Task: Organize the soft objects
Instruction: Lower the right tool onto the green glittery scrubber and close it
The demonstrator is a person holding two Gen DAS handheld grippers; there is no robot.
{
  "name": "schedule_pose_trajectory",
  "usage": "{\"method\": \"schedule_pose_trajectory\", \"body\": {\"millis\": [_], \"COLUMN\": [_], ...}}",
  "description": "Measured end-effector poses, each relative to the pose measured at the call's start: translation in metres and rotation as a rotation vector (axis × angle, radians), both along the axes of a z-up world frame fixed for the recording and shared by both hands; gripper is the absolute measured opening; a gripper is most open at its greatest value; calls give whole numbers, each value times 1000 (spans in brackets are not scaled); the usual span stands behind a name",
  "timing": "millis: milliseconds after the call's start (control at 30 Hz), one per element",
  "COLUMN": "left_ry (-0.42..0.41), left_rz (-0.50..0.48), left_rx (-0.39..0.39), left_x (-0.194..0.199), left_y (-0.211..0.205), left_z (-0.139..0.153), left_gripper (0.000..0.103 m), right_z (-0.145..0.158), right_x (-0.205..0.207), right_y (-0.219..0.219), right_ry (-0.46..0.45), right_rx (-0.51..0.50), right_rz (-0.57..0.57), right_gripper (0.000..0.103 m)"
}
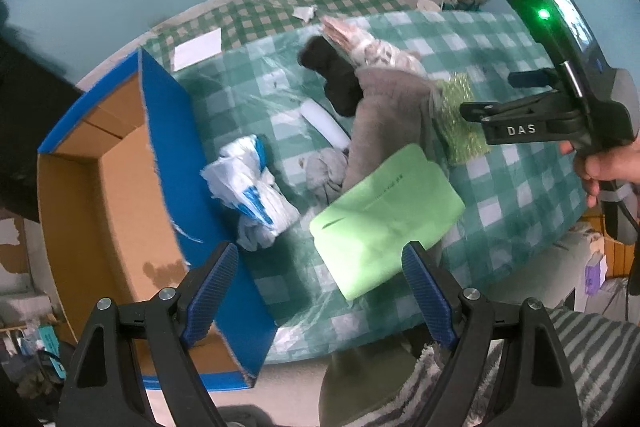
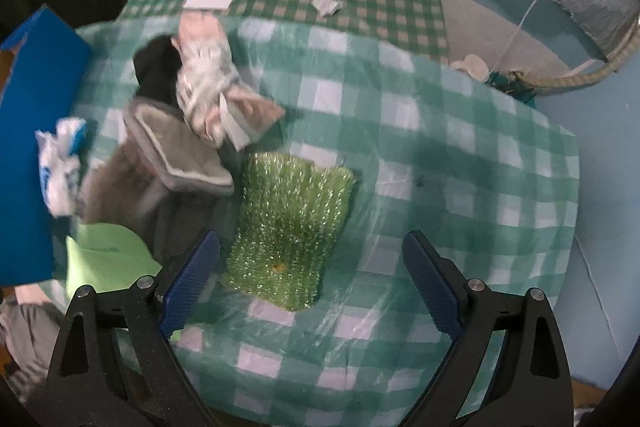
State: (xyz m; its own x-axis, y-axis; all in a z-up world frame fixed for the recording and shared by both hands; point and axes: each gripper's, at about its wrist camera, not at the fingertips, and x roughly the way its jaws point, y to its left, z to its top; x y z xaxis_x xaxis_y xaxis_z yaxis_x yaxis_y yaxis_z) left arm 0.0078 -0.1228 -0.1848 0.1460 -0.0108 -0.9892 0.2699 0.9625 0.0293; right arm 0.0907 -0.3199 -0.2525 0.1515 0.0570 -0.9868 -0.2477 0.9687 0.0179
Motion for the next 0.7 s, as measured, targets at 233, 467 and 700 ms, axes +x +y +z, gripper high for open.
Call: {"method": "schedule_pose_trajectory", "body": {"millis": [233,467,700], "left_ry": [27,64,68], "left_rz": [-41,-57,-104], "left_rx": [6,7,26], "left_x": [-6,-12,-18], "left_y": [-9,-14,-22], "left_z": [-19,-37,-45], "left_gripper": [85,85,85], "right_z": [-33,-55,-66], "right_x": [3,3,5], "right_y": [15,19,22], "right_ry": [40,75,92], "right_rx": [-42,-47,-29], "right_rz": [52,51,39], "right_gripper": [93,91,82]}}
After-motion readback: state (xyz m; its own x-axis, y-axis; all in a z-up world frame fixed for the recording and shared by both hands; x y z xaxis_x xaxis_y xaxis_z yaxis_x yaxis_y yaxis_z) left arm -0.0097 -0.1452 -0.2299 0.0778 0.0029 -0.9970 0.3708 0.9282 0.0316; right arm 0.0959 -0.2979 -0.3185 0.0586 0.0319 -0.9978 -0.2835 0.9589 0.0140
